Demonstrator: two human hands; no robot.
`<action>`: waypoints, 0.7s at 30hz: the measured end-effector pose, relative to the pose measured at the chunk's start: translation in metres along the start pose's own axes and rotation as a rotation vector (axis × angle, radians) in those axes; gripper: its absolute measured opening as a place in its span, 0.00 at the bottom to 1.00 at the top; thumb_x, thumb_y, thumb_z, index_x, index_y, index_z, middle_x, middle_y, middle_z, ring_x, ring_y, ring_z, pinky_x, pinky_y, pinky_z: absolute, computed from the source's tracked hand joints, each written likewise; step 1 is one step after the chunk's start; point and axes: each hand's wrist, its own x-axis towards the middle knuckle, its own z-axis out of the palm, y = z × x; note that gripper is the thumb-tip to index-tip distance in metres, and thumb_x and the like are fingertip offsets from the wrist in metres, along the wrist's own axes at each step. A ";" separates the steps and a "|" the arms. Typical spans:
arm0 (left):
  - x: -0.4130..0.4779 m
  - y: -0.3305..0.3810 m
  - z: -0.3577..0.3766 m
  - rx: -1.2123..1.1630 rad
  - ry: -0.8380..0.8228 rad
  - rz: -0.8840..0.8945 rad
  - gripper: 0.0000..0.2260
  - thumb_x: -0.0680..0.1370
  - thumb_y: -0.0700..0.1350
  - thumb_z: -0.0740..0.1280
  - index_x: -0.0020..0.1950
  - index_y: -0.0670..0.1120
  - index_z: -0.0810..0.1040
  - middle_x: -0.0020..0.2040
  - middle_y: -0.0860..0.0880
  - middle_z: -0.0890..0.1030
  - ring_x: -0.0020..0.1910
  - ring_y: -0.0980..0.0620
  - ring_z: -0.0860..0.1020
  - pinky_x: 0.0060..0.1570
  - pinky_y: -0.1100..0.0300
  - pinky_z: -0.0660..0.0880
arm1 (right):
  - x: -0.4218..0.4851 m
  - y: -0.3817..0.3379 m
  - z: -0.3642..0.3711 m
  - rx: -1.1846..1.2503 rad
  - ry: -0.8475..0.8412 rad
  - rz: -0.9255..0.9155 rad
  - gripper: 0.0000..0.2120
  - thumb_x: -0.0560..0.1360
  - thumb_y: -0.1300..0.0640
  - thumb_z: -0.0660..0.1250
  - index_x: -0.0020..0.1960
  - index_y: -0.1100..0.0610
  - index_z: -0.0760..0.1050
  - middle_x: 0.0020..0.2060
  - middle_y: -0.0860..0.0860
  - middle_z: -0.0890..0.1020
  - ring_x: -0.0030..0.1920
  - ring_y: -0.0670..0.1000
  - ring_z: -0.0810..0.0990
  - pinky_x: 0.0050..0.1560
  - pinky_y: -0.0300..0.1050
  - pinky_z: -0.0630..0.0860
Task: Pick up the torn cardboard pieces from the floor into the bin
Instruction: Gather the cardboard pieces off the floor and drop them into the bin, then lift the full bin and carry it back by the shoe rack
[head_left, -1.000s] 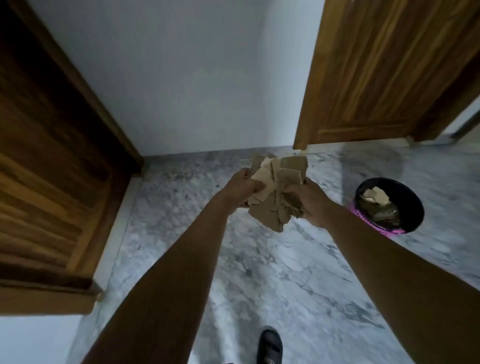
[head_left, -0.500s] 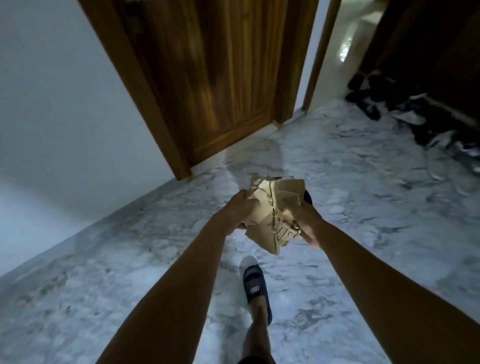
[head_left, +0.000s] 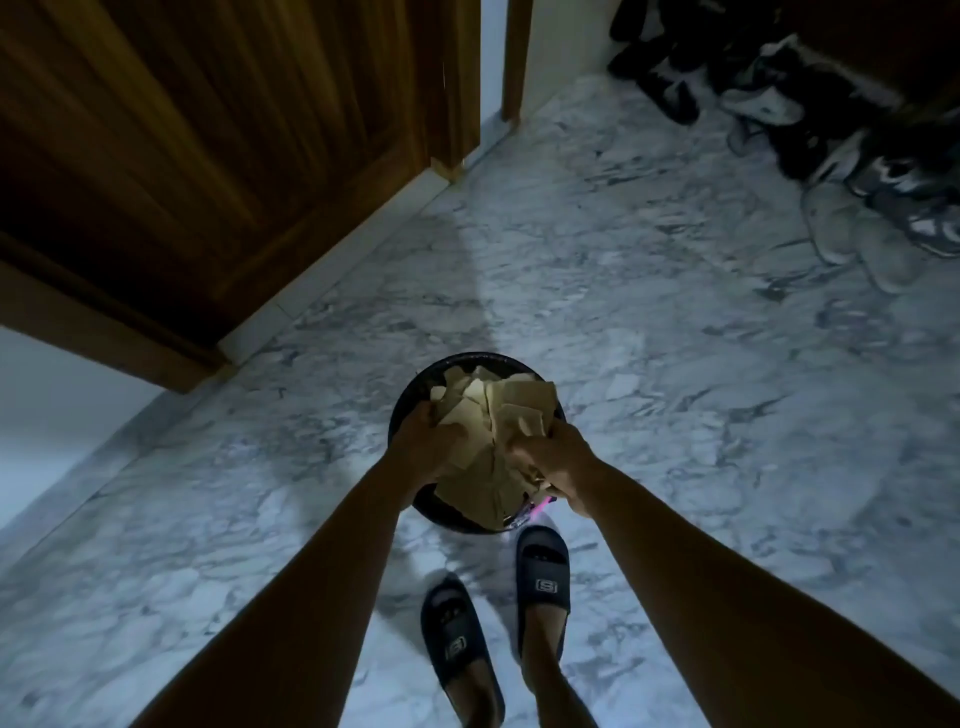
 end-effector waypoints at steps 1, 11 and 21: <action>0.024 -0.005 0.003 0.003 0.013 -0.018 0.15 0.78 0.40 0.67 0.63 0.50 0.73 0.61 0.43 0.77 0.56 0.43 0.77 0.56 0.46 0.77 | 0.025 0.005 0.003 0.009 0.004 0.017 0.18 0.74 0.62 0.71 0.63 0.59 0.78 0.49 0.56 0.83 0.46 0.53 0.80 0.46 0.44 0.78; 0.127 -0.050 0.008 0.196 0.080 -0.143 0.38 0.69 0.56 0.72 0.77 0.50 0.63 0.71 0.45 0.71 0.66 0.40 0.72 0.64 0.46 0.72 | 0.134 0.044 0.003 -0.417 0.179 0.145 0.51 0.63 0.35 0.72 0.78 0.52 0.55 0.70 0.58 0.67 0.69 0.64 0.68 0.62 0.58 0.71; 0.195 -0.052 -0.002 0.466 0.231 -0.249 0.43 0.67 0.62 0.71 0.76 0.47 0.59 0.70 0.37 0.61 0.64 0.32 0.69 0.63 0.40 0.71 | 0.194 0.066 -0.011 -0.496 0.244 0.268 0.42 0.73 0.42 0.70 0.78 0.54 0.52 0.69 0.61 0.66 0.68 0.66 0.69 0.66 0.63 0.70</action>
